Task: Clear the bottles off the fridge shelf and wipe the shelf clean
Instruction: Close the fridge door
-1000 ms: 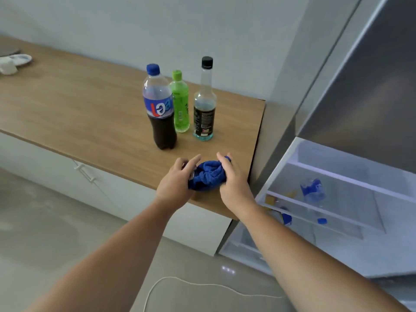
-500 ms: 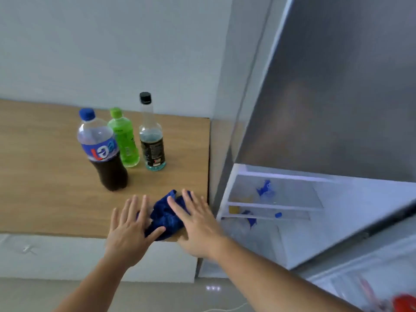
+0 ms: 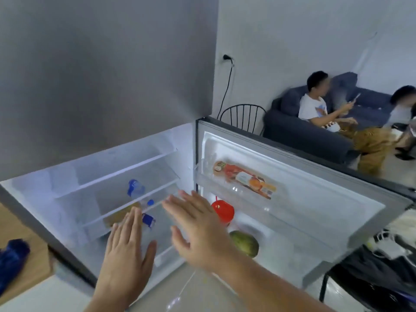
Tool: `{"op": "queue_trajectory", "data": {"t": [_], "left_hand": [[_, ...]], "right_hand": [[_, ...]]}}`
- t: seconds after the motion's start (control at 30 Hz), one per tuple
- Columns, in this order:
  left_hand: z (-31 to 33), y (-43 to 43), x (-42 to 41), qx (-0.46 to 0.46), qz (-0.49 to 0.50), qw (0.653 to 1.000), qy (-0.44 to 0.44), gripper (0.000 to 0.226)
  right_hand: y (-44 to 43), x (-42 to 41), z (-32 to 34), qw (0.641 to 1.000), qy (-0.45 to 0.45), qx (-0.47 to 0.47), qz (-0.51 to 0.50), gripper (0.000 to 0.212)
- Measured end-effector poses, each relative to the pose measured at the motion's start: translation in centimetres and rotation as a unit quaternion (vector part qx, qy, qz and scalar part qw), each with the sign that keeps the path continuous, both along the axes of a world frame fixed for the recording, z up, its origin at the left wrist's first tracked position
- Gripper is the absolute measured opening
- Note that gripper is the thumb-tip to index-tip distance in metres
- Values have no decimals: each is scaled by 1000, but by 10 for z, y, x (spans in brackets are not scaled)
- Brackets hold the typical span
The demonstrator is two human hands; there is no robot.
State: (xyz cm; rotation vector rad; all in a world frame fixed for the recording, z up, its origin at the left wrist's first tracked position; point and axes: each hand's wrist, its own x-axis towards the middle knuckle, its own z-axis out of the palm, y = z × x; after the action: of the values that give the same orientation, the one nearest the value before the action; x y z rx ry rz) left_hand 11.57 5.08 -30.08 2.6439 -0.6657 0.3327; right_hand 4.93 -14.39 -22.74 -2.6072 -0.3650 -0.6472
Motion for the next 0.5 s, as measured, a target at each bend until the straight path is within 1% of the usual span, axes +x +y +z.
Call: {"op": "queue_trajectory", "data": {"t": [0.07, 0.1, 0.2, 0.27, 0.33, 0.37, 0.4, 0.43, 0.47, 0.5], "left_hand": [[39, -56, -19, -16, -44, 999, 23, 78], [59, -88, -27, -19, -57, 998, 9, 78], [105, -186, -19, -56, -108, 992, -24, 79], [129, -253, -7, -73, -149, 986, -31, 77], [142, -313, 6, -67, -192, 979, 3, 77], [143, -335, 11, -46, -197, 979, 19, 77], [142, -353, 12, -15, -192, 981, 21, 78], [140, -368, 11, 13, -185, 983, 17, 78], [136, -376, 9, 38, -172, 984, 10, 79], [133, -377, 5, 55, -159, 986, 3, 79]], "right_hand": [[-72, -48, 28, 990, -84, -13, -111, 50], [-111, -71, 42, 977, -113, -27, -180, 49], [-222, -129, 79, 917, -152, -78, -359, 54], [-275, -156, 87, 885, -120, -111, -436, 60], [-306, -175, 79, 869, -32, -132, -476, 69], [-313, -181, 71, 873, 15, -106, -476, 74], [-314, -184, 63, 881, 47, -56, -468, 76], [-312, -187, 58, 886, 64, 7, -459, 73], [-310, -187, 53, 889, 62, 57, -451, 69], [-308, -188, 51, 890, 56, 82, -445, 67]]}}
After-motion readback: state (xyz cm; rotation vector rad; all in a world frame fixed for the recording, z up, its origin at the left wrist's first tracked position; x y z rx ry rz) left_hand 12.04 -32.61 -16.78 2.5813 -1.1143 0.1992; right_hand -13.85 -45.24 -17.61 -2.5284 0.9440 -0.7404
